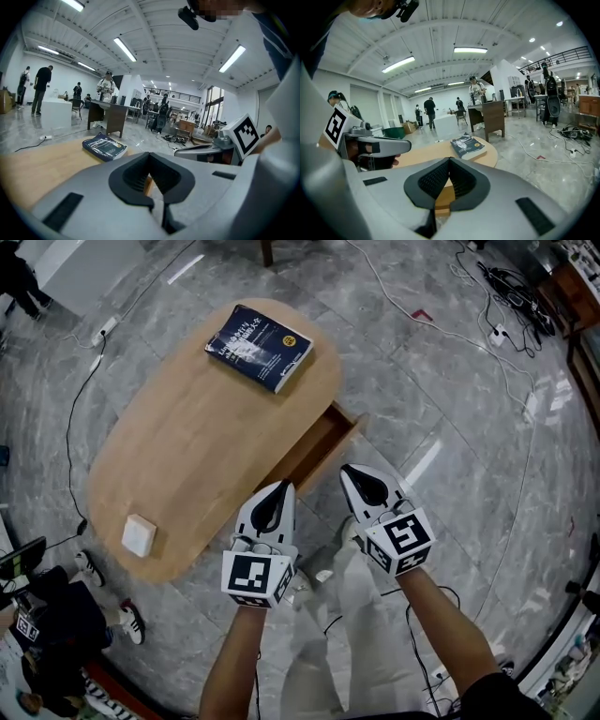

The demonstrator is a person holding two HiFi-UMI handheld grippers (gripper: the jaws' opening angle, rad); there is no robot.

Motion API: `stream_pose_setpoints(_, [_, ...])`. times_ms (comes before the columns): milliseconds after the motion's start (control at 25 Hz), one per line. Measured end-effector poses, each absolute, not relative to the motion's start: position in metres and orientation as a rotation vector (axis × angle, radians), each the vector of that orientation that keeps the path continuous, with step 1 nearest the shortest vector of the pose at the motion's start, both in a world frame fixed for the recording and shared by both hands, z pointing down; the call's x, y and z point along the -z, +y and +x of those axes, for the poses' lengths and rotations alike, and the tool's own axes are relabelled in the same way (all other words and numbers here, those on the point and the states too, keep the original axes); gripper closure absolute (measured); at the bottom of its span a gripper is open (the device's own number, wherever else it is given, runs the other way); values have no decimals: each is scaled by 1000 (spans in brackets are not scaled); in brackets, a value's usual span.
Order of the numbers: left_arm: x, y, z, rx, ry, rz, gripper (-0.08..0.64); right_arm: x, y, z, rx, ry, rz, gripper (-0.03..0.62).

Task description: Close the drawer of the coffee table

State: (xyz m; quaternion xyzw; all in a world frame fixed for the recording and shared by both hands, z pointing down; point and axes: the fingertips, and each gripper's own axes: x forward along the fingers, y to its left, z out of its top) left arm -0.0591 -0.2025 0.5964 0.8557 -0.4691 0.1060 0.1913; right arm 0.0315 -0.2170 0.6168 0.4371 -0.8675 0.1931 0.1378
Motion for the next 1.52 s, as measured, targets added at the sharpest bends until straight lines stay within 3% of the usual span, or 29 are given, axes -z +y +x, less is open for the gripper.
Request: stream_pose_setpoints(1520, [-687, -201, -75, -362, -1372, 2288, 563, -747, -211, 10, -594, -2404, 1111, 580])
